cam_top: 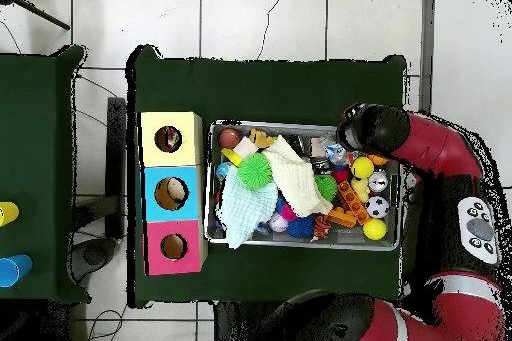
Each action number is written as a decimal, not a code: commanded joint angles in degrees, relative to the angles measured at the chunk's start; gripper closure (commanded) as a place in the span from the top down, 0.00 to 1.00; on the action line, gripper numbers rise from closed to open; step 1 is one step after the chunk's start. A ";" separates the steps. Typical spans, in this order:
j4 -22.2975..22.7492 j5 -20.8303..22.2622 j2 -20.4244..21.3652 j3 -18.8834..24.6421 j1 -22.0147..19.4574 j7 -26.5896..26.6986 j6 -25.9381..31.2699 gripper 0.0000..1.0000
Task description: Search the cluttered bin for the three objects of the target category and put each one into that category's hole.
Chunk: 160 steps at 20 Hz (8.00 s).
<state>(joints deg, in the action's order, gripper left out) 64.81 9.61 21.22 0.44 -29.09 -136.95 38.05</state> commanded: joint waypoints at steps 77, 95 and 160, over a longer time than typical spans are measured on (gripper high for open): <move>11.10 4.23 -6.57 15.27 -13.02 3.56 -14.28 1.00; 3.00 7.51 -10.33 14.66 -11.68 7.24 -11.16 0.00; 26.76 -2.64 17.41 0.18 5.62 -7.39 0.48 0.00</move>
<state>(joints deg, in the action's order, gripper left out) 87.42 8.80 41.92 0.94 -22.77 -136.94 40.76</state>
